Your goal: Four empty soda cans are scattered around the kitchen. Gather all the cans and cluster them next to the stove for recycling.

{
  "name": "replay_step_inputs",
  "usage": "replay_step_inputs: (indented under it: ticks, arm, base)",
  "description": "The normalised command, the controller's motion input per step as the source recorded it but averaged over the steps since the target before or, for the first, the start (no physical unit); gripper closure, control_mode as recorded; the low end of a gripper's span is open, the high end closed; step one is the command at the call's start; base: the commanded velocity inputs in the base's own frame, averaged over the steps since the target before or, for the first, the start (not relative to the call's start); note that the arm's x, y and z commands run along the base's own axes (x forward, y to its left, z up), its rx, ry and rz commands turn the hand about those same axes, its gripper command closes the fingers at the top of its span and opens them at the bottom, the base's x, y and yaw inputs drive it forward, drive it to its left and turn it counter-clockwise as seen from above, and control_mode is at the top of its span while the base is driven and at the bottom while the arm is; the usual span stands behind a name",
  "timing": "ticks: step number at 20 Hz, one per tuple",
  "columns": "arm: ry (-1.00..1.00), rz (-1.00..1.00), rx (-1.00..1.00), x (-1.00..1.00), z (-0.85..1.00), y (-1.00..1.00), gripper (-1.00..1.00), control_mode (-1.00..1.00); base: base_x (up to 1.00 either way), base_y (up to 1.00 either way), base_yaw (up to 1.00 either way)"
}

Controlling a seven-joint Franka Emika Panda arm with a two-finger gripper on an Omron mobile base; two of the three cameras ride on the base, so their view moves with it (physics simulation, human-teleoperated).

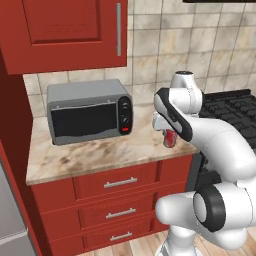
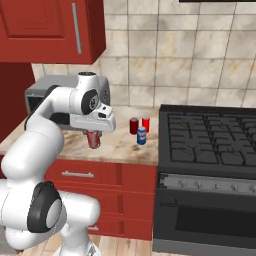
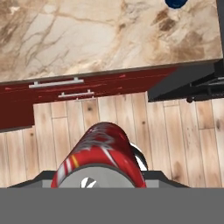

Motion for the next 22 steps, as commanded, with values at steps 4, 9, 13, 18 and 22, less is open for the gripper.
replay_step_inputs:
  ticks: [4,9,13,18,22]
  arm:
    - [0.0,0.0,0.0,0.0,0.0,0.0,1.0,1.0]
    - [0.0,0.0,0.0,0.0,0.0,0.0,1.0,1.0]
    - [0.0,0.0,0.0,0.0,0.0,0.0,1.0,1.0]
    - [0.0,0.0,0.0,0.0,0.0,0.0,1.0,1.0]
    - [0.0,0.0,0.0,0.0,0.0,0.0,1.0,1.0]
  base:
    - [0.34,-0.24,0.0]
    - [0.36,-0.24,0.0]
    - [0.38,-0.24,0.0]
    - [0.43,-0.26,0.0]
    - [0.4,-0.24,0.0]
